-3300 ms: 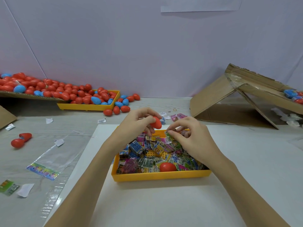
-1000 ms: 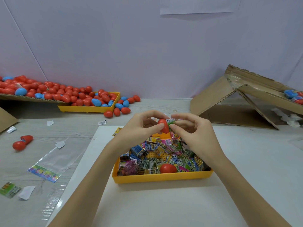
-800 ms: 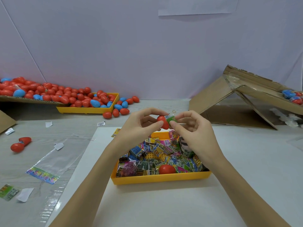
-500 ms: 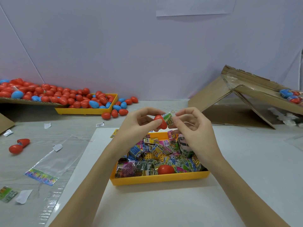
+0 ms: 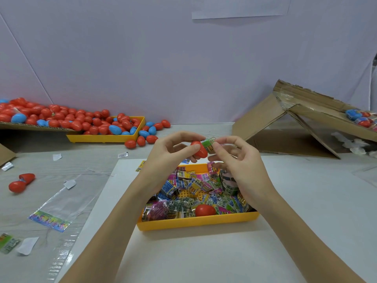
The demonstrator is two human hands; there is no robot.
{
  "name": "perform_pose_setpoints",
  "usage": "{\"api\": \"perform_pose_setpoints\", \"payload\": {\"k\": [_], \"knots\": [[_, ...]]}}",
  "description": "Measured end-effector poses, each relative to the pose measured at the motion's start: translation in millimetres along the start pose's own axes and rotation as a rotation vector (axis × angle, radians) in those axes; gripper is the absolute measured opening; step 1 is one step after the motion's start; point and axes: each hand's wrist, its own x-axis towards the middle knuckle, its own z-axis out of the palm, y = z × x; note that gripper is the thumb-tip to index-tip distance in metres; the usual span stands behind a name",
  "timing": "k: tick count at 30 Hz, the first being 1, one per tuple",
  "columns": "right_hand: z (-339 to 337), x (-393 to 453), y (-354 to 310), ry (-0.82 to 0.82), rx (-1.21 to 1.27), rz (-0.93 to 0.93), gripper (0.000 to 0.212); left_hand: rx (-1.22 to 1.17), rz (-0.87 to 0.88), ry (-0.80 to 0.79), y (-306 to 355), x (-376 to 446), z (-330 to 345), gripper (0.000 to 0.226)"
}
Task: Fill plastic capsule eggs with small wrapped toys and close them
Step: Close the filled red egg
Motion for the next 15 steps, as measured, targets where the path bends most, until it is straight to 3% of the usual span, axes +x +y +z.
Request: {"api": "perform_pose_setpoints", "payload": {"k": [15], "knots": [[-3.2,2.8,5.3,-0.02,-0.041,0.023,0.027,-0.027,0.015,-0.008,-4.2,-0.9,6.8,0.023]]}}
